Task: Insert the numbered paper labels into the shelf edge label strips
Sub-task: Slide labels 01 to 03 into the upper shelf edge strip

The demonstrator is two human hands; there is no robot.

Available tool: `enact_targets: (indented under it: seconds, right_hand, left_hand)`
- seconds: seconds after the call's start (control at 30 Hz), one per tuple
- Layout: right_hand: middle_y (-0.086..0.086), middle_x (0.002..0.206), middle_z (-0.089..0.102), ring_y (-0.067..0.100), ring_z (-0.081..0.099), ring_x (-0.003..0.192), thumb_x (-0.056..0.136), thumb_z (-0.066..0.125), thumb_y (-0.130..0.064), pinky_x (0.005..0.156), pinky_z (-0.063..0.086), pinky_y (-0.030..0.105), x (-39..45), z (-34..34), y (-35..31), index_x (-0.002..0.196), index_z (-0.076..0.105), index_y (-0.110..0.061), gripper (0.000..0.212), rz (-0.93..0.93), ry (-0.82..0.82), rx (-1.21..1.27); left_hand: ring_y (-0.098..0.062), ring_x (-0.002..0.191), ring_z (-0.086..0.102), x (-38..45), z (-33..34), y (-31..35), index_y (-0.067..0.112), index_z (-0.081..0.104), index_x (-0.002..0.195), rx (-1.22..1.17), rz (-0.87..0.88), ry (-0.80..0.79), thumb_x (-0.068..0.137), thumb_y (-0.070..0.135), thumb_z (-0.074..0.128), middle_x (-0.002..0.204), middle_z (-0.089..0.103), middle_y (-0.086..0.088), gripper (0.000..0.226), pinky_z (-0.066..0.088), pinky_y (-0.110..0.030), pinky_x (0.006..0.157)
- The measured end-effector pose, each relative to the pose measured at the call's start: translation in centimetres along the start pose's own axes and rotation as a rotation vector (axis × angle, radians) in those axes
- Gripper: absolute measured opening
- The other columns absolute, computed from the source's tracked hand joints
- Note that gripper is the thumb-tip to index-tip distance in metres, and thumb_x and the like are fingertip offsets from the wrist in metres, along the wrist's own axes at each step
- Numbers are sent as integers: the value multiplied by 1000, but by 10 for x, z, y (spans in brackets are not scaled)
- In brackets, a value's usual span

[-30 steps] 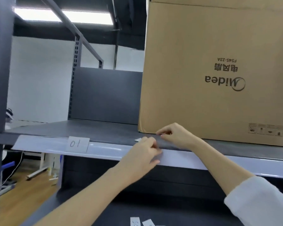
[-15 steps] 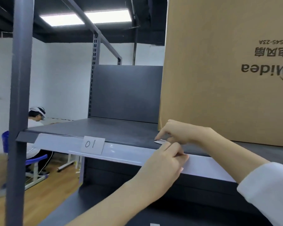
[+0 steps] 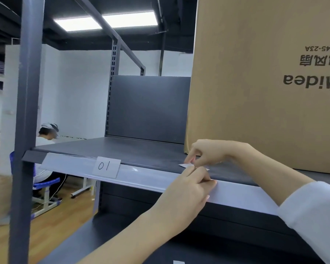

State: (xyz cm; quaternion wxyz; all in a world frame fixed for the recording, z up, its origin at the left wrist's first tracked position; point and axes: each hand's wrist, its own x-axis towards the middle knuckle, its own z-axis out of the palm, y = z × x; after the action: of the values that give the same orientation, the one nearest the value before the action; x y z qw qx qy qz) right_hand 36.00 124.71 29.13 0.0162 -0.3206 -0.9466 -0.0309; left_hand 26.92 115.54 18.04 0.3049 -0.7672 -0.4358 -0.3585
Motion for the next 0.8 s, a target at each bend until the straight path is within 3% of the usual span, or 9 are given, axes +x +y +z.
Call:
enact_targets:
  seconds: [0.13,0.2,0.33,0.43,0.53,0.63,0.73,0.8]
  right_hand:
    - [-30,77,56,-7,51,75,82,61,-30,78,37,16,-7,-15,9,107,68,-32,26,82,-160,44]
    - [-30,83,56,-7,51,82,81,65,-36,88,36,20,-8,-21,12,107,68,-30,28,104,-188,16]
    - [-18,83,58,9,52,87,78,67,-39,89,41,26,-1,-22,18,86,65,-30,12,167,-223,-30]
    - [-1,84,52,16,41,77,76,70,-39,67,36,24,-1,-20,25,74,58,-27,17,246,-240,85]
    - [-2,70,46,15,35,66,78,71,-28,54,27,22,-11,-16,29,73,54,-20,19,215,-116,239]
    - [-3,64,47,11,39,57,82,67,-20,52,29,22,-32,-14,35,69,55,-17,18,148,92,331]
    - [-3,60,52,1,42,46,81,66,-14,50,29,21,-60,-12,51,66,56,-16,19,177,353,462]
    - [-1,60,54,3,46,48,82,63,-7,49,31,20,-83,-10,63,72,56,-16,15,216,476,554]
  left_hand:
    - [-12,94,39,0,1,0,8,63,89,-20,4,4,77,15,38,92,60,-1,29,31,-26,92]
    - [-10,93,39,0,0,0,9,64,88,-16,1,9,76,13,43,91,60,0,25,31,-22,92]
    - [-9,87,37,0,-1,1,9,65,87,-28,-13,6,70,8,56,90,59,1,20,36,-21,85]
    - [-9,82,36,0,-1,2,9,66,88,-12,-17,-12,70,9,57,88,61,0,21,32,-24,85]
    - [-9,81,35,0,-3,2,11,66,90,-14,-24,-41,74,12,54,87,61,0,21,32,-25,84]
    - [-11,81,36,3,-7,5,11,66,94,-32,-11,-60,76,17,40,86,60,-1,32,33,-26,83]
    - [-12,79,36,10,-7,11,9,67,98,-47,-35,-53,75,15,36,83,59,-4,40,34,-28,81]
    - [-12,79,37,17,-2,21,7,68,101,-73,-41,-58,74,17,34,83,60,-5,43,39,-28,77]
